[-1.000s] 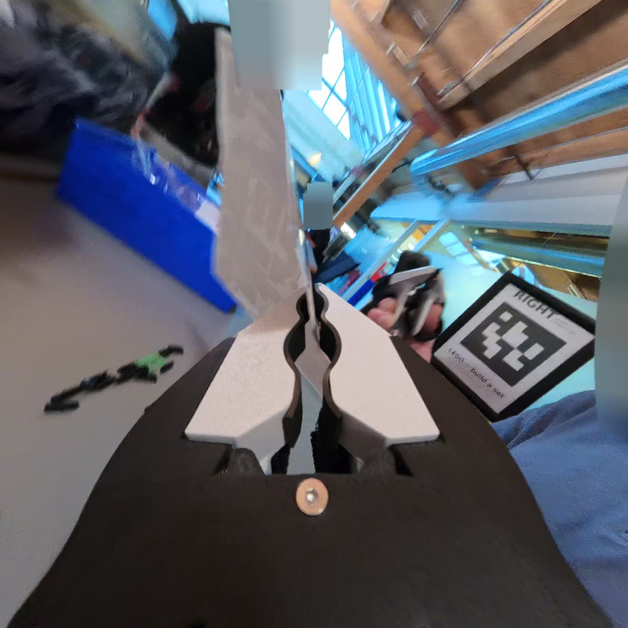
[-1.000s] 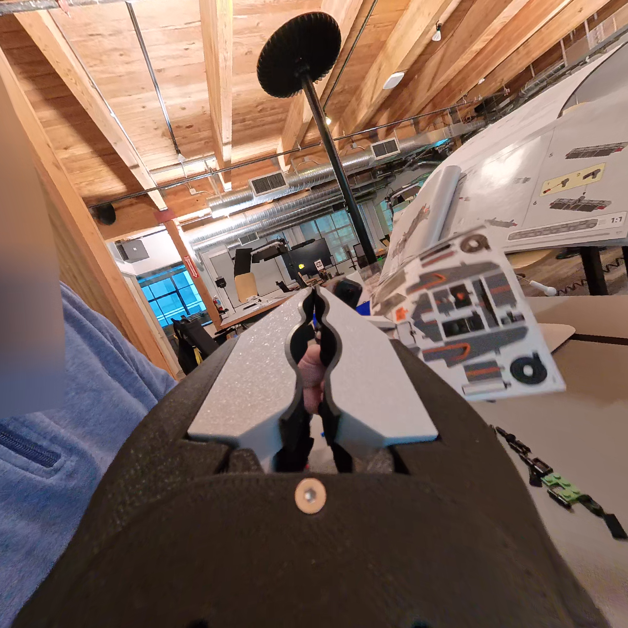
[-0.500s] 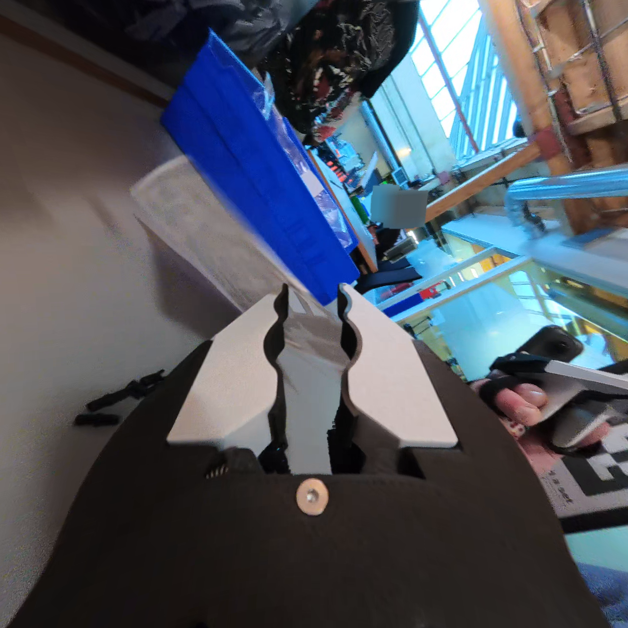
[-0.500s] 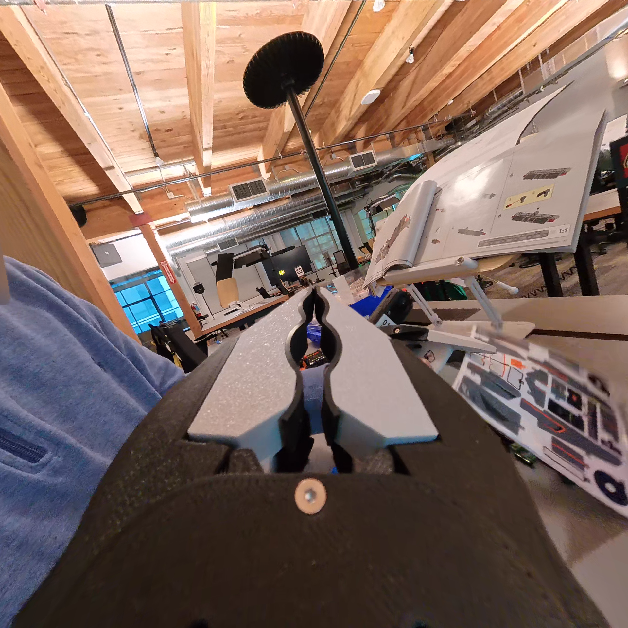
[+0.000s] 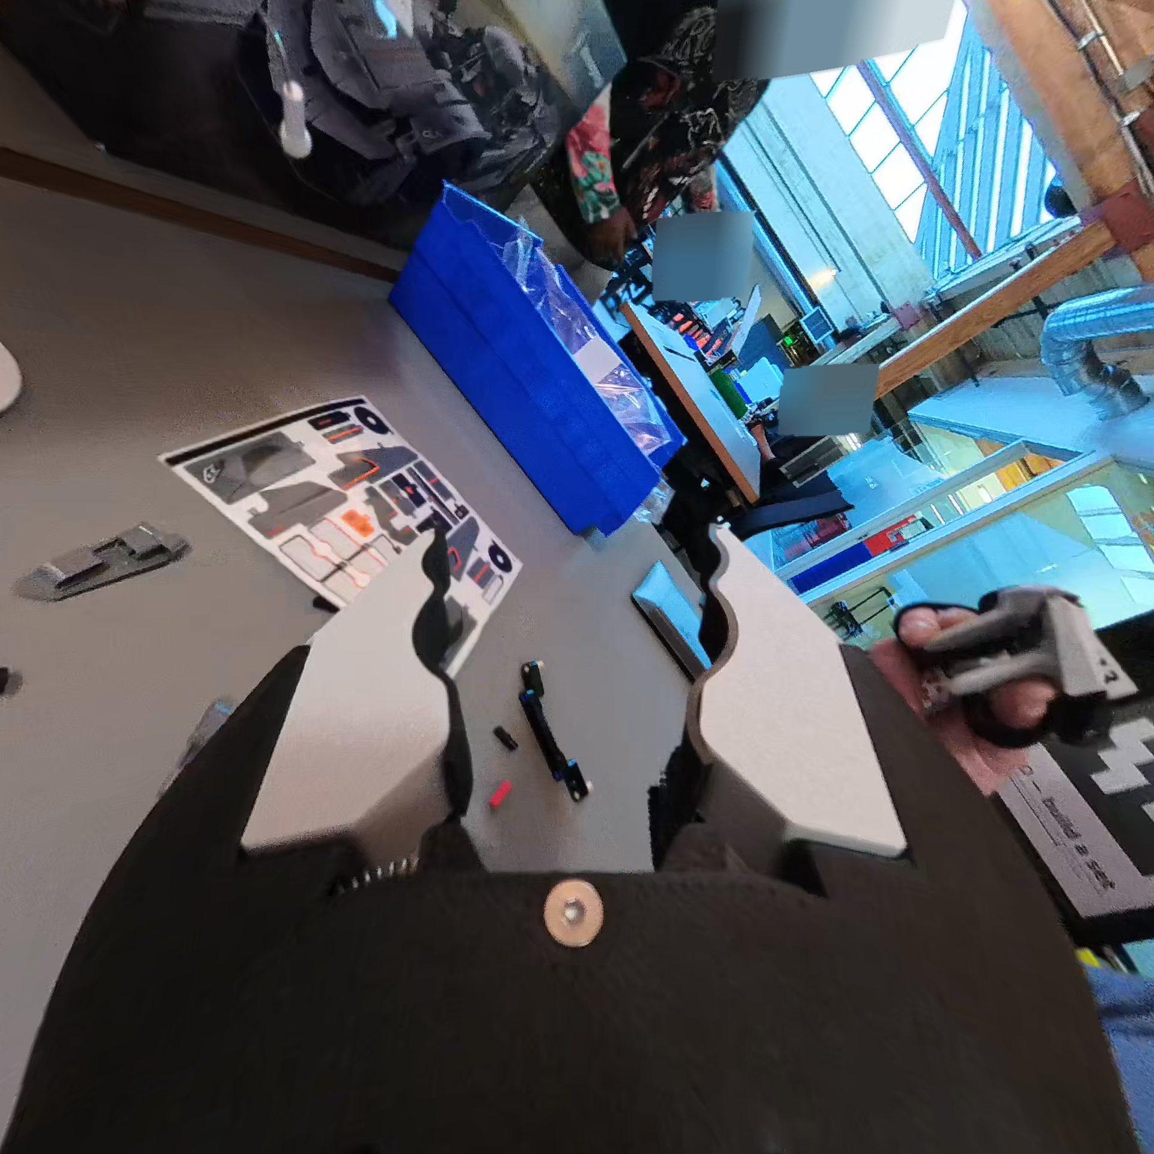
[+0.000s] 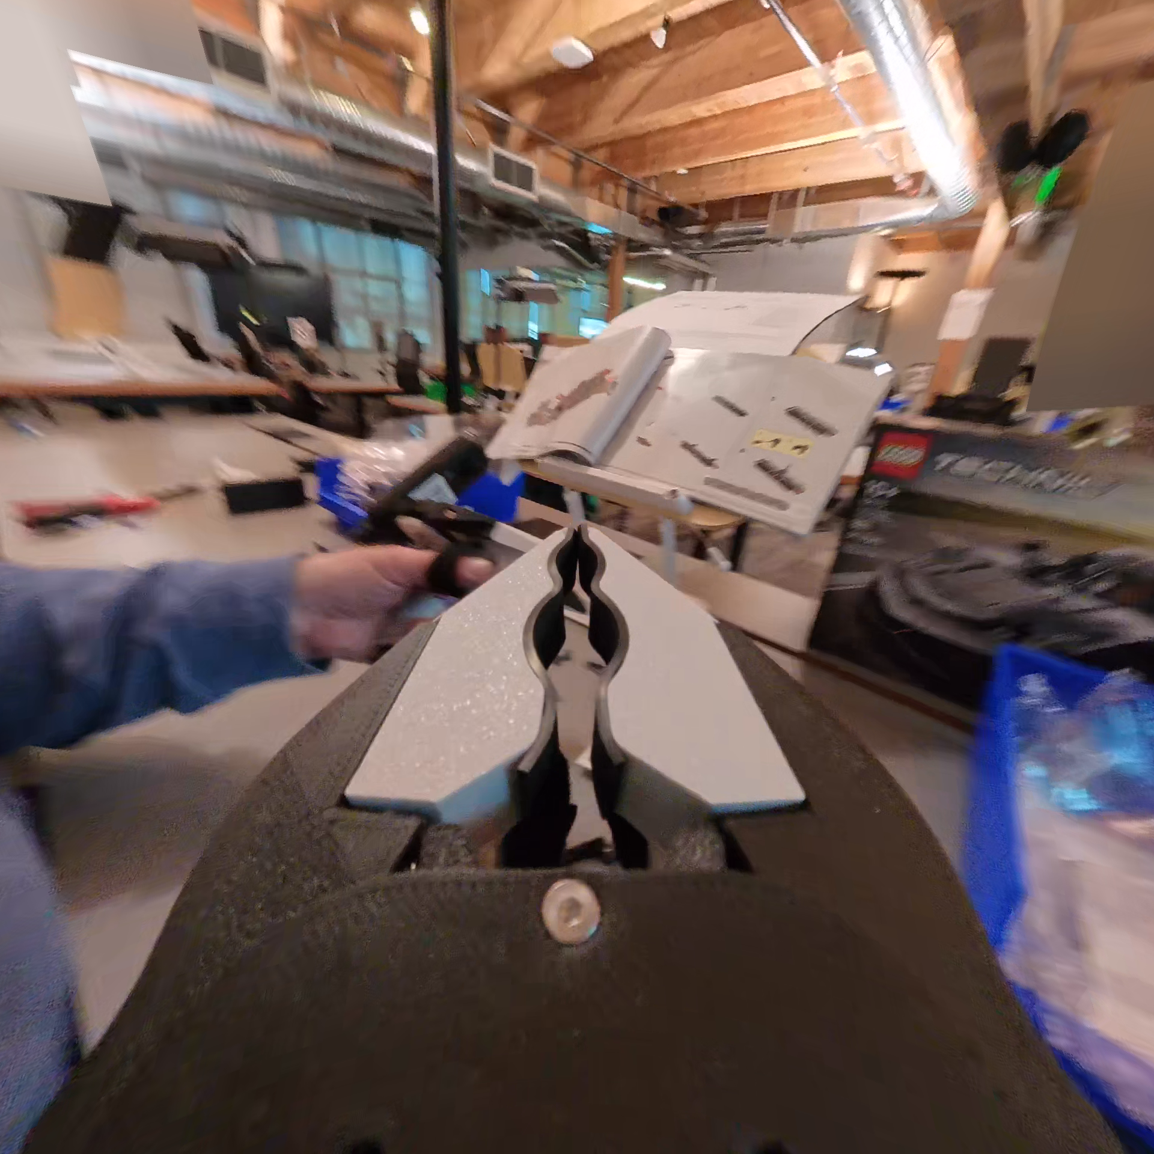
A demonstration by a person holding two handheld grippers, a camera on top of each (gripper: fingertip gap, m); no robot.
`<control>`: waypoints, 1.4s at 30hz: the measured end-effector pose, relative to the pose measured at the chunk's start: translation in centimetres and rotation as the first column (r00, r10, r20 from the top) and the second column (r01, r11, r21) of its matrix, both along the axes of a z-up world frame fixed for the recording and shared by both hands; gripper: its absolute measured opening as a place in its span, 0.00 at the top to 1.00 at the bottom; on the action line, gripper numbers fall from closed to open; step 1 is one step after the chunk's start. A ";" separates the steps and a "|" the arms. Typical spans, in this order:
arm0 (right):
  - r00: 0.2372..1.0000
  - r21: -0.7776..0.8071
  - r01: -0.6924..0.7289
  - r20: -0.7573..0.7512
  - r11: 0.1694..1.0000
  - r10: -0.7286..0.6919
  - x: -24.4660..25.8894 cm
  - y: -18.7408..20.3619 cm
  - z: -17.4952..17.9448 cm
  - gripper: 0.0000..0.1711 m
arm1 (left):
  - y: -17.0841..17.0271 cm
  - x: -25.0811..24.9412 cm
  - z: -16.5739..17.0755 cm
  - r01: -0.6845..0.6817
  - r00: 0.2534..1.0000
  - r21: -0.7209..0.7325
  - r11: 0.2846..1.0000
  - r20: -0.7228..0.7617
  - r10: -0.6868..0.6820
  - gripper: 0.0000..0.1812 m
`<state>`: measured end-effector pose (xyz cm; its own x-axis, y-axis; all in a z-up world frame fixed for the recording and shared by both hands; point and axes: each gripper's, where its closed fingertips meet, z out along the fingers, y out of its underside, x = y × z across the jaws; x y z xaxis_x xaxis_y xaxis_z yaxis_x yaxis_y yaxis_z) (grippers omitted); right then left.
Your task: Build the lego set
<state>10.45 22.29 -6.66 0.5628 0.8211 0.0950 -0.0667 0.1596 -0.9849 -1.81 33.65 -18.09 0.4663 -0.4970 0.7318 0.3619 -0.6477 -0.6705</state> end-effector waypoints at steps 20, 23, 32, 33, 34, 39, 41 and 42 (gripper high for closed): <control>0.638 0.826 -0.060 0.464 0.560 -0.615 -11.1 -4.5 0.9 1.00 | -15.3 -0.9 11.8 0.352 0.824 0.228 0.908 0.384 -0.416 0.80; 0.612 0.842 -0.110 0.476 0.529 -0.631 -11.5 -4.8 0.4 1.00 | -16.0 -0.3 12.0 0.372 0.804 0.227 0.900 0.405 -0.435 0.81; 0.597 0.848 -0.152 0.488 0.508 -0.636 -11.2 -4.9 -0.4 1.00 | -15.6 1.4 10.9 0.374 0.812 0.174 0.911 0.414 -0.413 0.87; 0.597 0.848 -0.153 0.489 0.507 -0.636 -11.1 -4.9 -0.5 1.00 | -15.6 1.6 10.8 0.380 0.809 0.172 0.909 0.414 -0.417 0.88; 0.598 0.849 -0.155 0.488 0.505 -0.636 -11.1 -4.9 -0.6 1.00 | -15.6 1.9 10.8 0.382 0.807 0.172 0.908 0.416 -0.418 0.88; 0.601 0.851 -0.147 0.481 0.503 -0.638 -10.8 -4.6 -0.7 1.00 | -15.4 2.4 10.6 0.385 0.813 0.167 0.908 0.405 -0.419 0.93; 0.601 0.853 -0.148 0.480 0.501 -0.640 -10.7 -4.6 -0.8 1.00 | -15.3 2.5 10.7 0.384 0.809 0.168 0.908 0.414 -0.418 0.95; 0.601 0.852 -0.149 0.480 0.501 -0.639 -10.6 -4.6 -0.8 1.00 | -15.3 2.6 10.6 0.387 0.808 0.169 0.907 0.411 -0.421 0.95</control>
